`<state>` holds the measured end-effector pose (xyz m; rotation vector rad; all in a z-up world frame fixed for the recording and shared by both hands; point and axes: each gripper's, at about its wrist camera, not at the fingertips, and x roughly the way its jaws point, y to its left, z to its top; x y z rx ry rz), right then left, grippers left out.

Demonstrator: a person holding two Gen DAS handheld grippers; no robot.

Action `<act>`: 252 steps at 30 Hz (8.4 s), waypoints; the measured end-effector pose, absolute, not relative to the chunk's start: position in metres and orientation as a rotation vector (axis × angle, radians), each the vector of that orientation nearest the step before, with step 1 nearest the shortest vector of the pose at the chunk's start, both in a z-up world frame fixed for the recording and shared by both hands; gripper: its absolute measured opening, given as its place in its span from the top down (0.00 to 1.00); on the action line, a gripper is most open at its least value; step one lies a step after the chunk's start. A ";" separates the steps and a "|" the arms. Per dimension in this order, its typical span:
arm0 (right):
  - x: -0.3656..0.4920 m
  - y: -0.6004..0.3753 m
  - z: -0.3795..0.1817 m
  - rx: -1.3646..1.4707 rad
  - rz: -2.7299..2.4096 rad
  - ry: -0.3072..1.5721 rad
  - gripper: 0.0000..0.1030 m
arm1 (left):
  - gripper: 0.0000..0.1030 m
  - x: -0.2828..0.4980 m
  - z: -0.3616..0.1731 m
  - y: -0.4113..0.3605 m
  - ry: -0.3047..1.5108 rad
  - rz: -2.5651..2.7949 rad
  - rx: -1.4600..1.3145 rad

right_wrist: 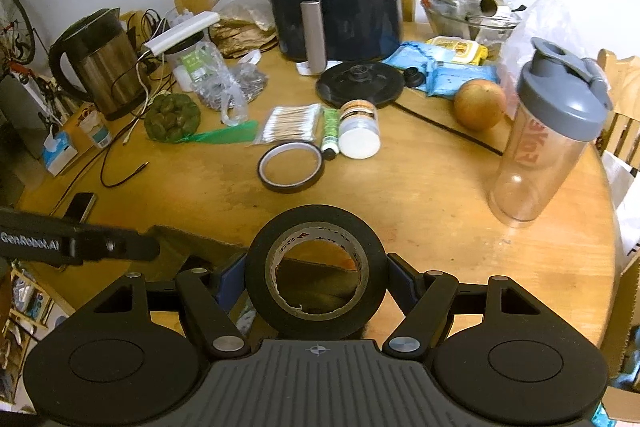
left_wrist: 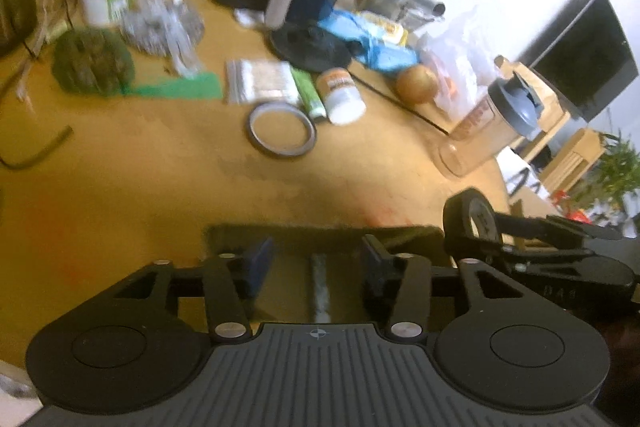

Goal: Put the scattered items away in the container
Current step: 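Open the left gripper to drop the marbled stick into the box, then lower the black tape roll into the box and open the right gripper, then withdraw both open grippers from the box back over the table, then move the right gripper down to the white jar with orange label, then close the right gripper on the white jar and lift it, then hold the white jar up with the right gripper while the left gripper approaches the cotton swab pack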

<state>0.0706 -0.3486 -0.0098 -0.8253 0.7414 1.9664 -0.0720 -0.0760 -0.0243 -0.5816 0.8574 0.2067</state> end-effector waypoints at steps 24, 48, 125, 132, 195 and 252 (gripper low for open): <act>-0.002 -0.348 -0.034 -1.026 2.143 0.771 0.27 | 0.24 -0.104 -0.007 -0.054 0.802 0.426 -0.436; -0.001 -0.335 -0.039 -1.022 2.120 0.741 0.04 | 0.24 -0.090 -0.015 -0.050 0.817 0.401 -0.447; 0.042 -0.198 -0.069 -1.036 2.040 0.718 0.00 | 0.07 -0.020 -0.012 -0.071 0.849 0.369 -0.327; 0.028 -0.188 -0.073 -1.019 2.085 0.727 0.00 | 0.07 -0.027 -0.014 -0.059 0.823 0.390 -0.423; 0.060 -0.191 -0.056 -0.837 2.027 0.620 0.39 | 0.08 -0.030 -0.012 -0.050 0.754 0.342 -0.550; 0.100 -0.205 -0.040 -0.760 1.969 0.687 0.45 | 0.08 0.036 -0.017 -0.051 0.827 0.204 -0.419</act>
